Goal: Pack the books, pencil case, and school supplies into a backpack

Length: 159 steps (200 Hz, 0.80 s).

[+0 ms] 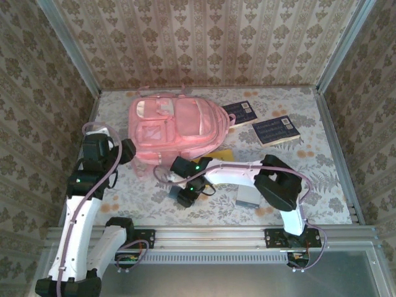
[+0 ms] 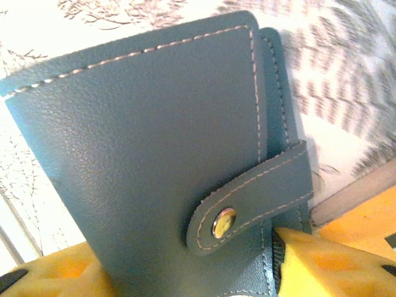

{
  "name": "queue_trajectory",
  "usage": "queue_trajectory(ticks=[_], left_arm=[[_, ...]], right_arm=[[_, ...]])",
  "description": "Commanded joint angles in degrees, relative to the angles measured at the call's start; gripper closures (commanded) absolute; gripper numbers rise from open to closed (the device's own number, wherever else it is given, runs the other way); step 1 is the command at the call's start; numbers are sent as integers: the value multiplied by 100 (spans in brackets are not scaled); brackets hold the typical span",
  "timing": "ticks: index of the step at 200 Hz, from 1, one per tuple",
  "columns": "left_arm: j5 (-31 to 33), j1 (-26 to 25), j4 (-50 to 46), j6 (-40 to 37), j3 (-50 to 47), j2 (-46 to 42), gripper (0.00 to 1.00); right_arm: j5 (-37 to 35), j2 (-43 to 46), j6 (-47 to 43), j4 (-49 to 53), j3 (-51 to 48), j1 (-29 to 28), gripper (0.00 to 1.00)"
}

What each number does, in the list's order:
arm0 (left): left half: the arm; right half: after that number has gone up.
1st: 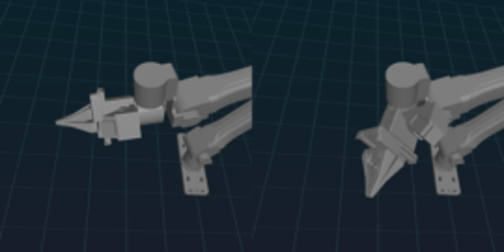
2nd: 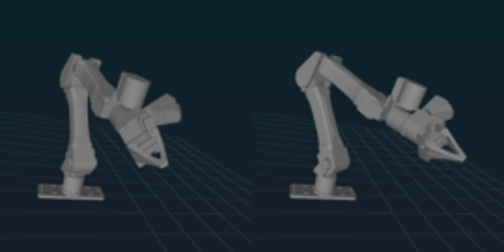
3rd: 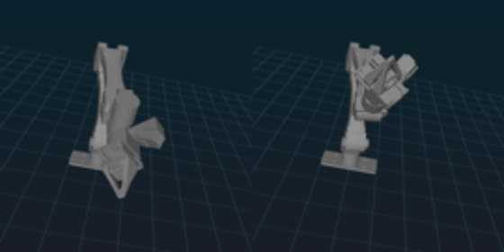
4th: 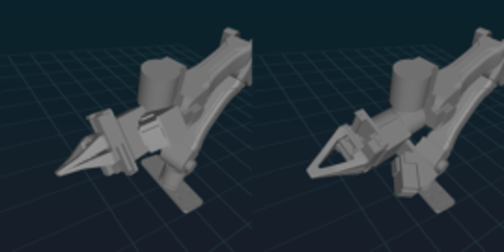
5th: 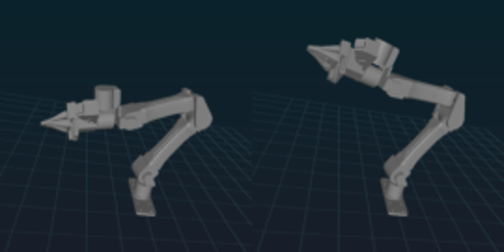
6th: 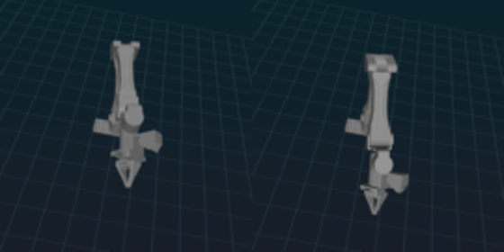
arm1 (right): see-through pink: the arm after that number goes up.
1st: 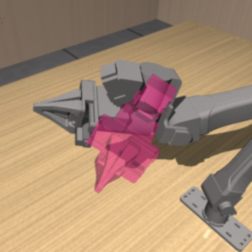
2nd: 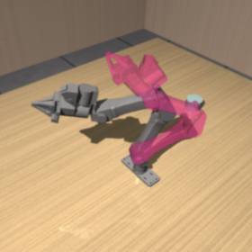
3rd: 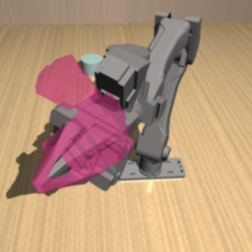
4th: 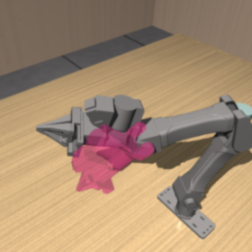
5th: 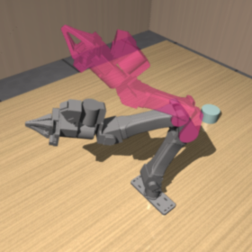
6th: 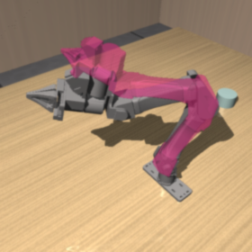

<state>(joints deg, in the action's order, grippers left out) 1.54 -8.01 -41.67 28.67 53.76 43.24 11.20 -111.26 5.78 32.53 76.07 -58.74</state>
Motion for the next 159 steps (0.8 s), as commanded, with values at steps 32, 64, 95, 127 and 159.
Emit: queue_trajectory(ticks=[32,64,95,127,159], left_arm=[[-2091,152,7,1764,-850,168,32],[-3188,37,1085,2846,-1932,64,31],[-3072,-489,1669,3380,-2401,86,30],[-2703,-1092,2115,3849,-2670,374,29],[-2357,-1278,1862,3741,-2636,645,31]], right_arm=[[978,991,1389,-1480,-1030,753,49],[993,1244,1712,-1947,-1330,872,49],[1042,1243,1949,-2254,-1424,912,48],[966,1031,2015,-2246,-1400,906,49],[698,953,2059,-1936,-1339,899,42]])
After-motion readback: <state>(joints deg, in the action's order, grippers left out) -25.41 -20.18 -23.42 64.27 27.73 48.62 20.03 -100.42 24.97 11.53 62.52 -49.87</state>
